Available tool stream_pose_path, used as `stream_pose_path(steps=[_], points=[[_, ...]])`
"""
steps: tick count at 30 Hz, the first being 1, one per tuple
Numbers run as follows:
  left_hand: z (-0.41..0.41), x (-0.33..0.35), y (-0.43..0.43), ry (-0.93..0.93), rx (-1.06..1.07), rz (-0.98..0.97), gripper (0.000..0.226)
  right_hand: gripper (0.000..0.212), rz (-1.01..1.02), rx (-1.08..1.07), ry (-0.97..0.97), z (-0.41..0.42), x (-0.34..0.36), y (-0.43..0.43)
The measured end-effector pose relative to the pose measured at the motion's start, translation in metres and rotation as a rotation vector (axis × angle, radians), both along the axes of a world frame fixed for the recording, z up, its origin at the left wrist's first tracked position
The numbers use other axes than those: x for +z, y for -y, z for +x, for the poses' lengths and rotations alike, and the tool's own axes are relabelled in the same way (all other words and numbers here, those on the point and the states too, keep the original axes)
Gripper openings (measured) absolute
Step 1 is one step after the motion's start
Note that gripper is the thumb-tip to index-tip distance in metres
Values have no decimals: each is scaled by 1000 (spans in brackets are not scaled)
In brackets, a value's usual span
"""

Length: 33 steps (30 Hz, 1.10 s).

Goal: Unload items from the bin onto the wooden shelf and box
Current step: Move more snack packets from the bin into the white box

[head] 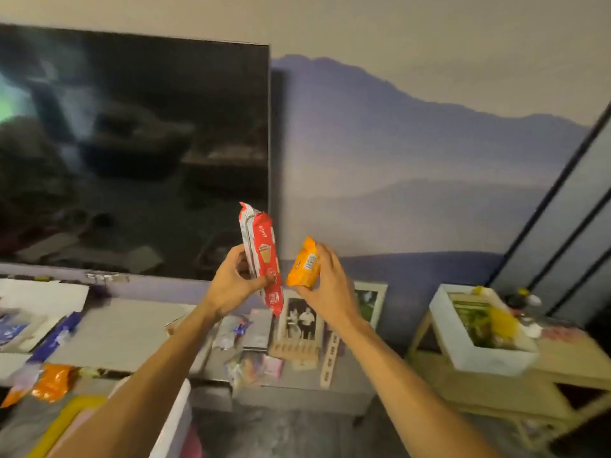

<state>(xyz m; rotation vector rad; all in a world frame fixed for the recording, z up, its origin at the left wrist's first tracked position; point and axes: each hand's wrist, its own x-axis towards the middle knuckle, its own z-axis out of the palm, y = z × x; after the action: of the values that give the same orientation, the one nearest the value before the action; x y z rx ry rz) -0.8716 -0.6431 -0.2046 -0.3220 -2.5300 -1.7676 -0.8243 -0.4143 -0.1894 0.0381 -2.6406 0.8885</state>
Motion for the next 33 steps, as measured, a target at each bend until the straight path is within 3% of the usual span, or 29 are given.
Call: stream_pose_path(steps=[9,17,24,33], points=[[80,-5,-303,49,-326,81,82,101,49,-343,14,145,2,-279],[135,-7,-464,77,-519,85,74,111,24,-513,107,233,-11,-428],[101,-19,-542,108,-537,-9,65,110,11,-569,170,217,-32,-515],[6,-65,-637,191,-433,-69,85,109,78,-522,299,112,-67,-627]])
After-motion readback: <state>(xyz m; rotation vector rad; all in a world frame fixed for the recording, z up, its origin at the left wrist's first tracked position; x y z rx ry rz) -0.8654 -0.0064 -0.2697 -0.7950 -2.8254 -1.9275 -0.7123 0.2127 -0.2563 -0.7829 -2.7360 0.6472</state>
